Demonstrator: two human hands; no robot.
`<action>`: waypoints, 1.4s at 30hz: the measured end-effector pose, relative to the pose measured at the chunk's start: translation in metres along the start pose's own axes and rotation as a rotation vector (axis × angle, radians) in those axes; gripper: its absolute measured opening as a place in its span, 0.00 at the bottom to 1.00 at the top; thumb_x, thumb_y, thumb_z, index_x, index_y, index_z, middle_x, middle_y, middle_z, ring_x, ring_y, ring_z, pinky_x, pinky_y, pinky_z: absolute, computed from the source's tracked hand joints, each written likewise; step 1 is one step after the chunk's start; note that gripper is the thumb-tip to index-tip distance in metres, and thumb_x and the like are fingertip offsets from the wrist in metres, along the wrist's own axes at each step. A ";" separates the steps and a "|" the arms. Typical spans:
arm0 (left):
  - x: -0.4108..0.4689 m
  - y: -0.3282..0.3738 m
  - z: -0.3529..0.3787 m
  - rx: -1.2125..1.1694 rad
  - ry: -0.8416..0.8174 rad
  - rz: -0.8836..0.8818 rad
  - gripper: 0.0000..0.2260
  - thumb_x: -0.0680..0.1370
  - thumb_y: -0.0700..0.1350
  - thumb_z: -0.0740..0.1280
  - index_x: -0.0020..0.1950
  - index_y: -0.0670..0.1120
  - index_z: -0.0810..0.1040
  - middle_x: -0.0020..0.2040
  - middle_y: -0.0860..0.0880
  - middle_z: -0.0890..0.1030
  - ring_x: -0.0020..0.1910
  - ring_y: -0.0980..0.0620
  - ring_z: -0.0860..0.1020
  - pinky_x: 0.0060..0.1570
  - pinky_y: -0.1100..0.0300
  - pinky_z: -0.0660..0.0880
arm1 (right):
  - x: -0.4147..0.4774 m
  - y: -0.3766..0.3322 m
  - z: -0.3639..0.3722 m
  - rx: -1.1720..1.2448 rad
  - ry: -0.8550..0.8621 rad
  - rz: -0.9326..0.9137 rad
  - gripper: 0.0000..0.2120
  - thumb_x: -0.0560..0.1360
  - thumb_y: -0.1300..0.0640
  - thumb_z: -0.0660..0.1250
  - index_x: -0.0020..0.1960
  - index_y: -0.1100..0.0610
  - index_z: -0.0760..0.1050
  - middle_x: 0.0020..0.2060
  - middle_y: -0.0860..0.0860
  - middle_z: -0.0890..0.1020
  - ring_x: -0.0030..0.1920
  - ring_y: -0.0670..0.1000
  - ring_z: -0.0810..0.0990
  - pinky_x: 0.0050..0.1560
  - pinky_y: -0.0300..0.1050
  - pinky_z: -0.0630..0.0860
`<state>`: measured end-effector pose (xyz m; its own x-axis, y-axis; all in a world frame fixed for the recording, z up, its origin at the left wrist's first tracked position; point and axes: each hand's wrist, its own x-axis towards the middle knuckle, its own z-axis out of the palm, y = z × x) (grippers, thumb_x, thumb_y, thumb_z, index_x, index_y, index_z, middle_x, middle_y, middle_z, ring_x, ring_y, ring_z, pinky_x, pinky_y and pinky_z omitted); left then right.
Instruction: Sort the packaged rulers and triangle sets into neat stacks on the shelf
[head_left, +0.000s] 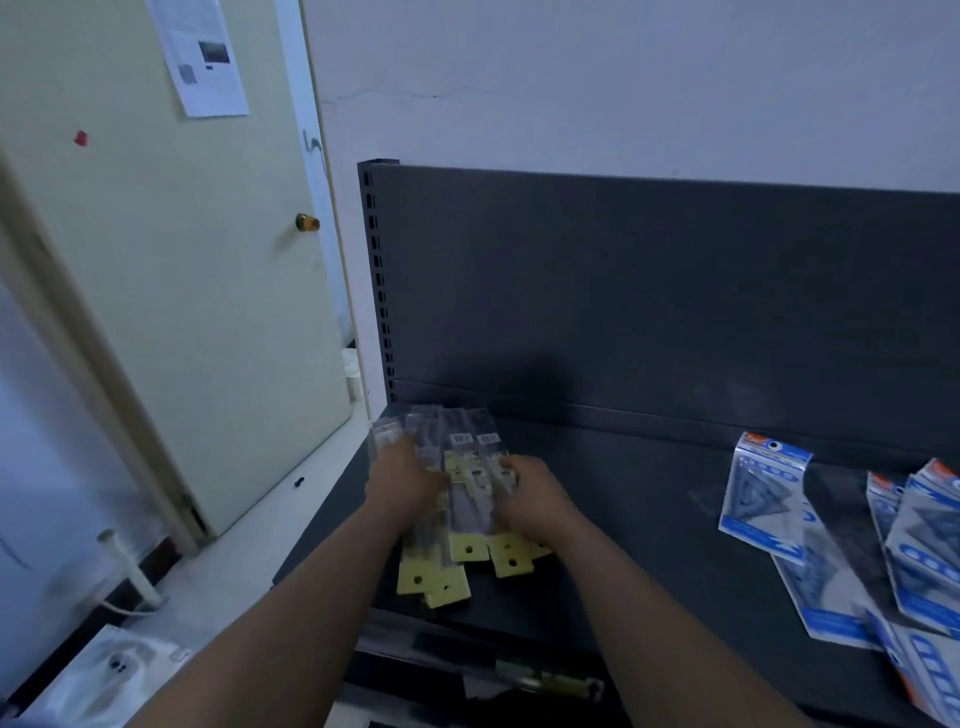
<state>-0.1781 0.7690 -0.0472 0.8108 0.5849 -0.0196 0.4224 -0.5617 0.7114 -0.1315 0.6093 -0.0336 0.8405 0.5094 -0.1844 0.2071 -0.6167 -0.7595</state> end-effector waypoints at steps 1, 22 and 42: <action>0.001 0.003 0.000 0.027 0.000 0.010 0.21 0.72 0.45 0.72 0.63 0.43 0.73 0.59 0.47 0.76 0.57 0.44 0.76 0.53 0.55 0.74 | 0.000 0.002 -0.001 -0.012 0.012 -0.009 0.15 0.74 0.65 0.66 0.61 0.62 0.75 0.55 0.53 0.75 0.50 0.45 0.72 0.46 0.32 0.70; -0.068 0.189 0.175 0.143 -0.405 0.388 0.18 0.75 0.51 0.68 0.59 0.40 0.76 0.61 0.42 0.78 0.60 0.44 0.76 0.54 0.59 0.70 | -0.109 0.167 -0.186 -0.272 0.442 0.347 0.18 0.76 0.60 0.62 0.65 0.57 0.75 0.63 0.58 0.77 0.62 0.58 0.76 0.58 0.43 0.72; -0.074 0.247 0.272 0.311 -0.413 0.203 0.27 0.68 0.56 0.73 0.61 0.43 0.72 0.61 0.43 0.74 0.60 0.42 0.74 0.57 0.53 0.74 | -0.134 0.281 -0.288 -0.497 0.243 0.338 0.15 0.75 0.49 0.64 0.60 0.48 0.77 0.59 0.47 0.80 0.60 0.53 0.77 0.66 0.50 0.68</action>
<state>-0.0236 0.4276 -0.0612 0.9536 0.2037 -0.2217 0.2896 -0.8222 0.4900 -0.0416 0.1946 -0.0425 0.9772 0.1244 -0.1720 0.0695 -0.9531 -0.2947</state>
